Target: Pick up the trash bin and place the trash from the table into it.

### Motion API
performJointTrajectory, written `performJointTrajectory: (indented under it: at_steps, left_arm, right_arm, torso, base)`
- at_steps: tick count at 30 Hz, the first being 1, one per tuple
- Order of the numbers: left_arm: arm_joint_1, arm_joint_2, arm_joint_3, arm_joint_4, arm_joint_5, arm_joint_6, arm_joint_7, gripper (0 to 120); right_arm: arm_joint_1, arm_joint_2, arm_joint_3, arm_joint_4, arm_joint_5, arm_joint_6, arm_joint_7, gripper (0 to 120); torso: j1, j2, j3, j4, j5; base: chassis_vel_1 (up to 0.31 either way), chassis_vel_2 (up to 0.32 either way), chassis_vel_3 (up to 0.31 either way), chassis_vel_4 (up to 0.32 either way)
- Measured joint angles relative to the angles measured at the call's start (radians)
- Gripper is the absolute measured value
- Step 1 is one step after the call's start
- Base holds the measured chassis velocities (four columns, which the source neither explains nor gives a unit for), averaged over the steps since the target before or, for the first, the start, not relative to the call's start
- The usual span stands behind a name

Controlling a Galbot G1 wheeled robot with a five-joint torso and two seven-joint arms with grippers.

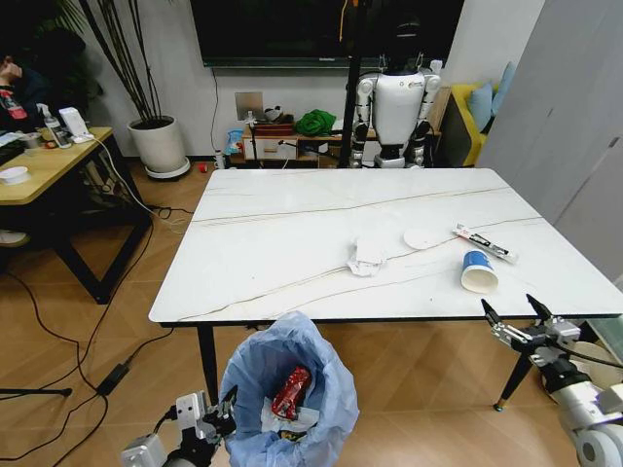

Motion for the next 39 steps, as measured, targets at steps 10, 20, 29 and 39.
performJointTrajectory:
  at_steps: [10, 20, 29, 39]
  left_arm:
    - [0.005, 0.000, -0.016, -0.001, -0.003, 0.000, -0.001, 0]
    - [0.004, -0.005, -0.023, 0.000, -0.006, 0.001, -0.004, 0]
    - [0.007, -0.026, -0.030, 0.003, -0.005, 0.002, -0.004, 0]
    - [0.003, -0.037, -0.032, 0.009, -0.003, 0.003, -0.005, 0]
  right_arm:
    - [0.046, -0.100, -0.146, 0.019, 0.002, -0.032, 0.047, 100]
    - [0.124, -0.161, -0.259, -0.031, 0.047, -0.035, 0.065, 100]
    - [0.256, -0.183, -0.368, -0.116, 0.109, -0.066, 0.155, 100]
    - [0.313, -0.207, -0.405, -0.174, 0.133, -0.064, 0.157, 100]
  torso:
    - [0.000, 0.000, 0.000, 0.0001, 0.0003]
    - [0.000, 0.000, 0.000, -0.0001, 0.0001]
    - [0.000, 0.000, 0.000, 0.0002, 0.0002]
    - [0.000, 0.000, 0.000, 0.0000, 0.0001]
  base:
    - [0.000, 0.000, 0.000, 0.000]
    - [0.000, 0.000, 0.000, 0.000]
    - [0.000, 0.000, 0.000, 0.000]
    - [0.000, 0.000, 0.000, 0.000]
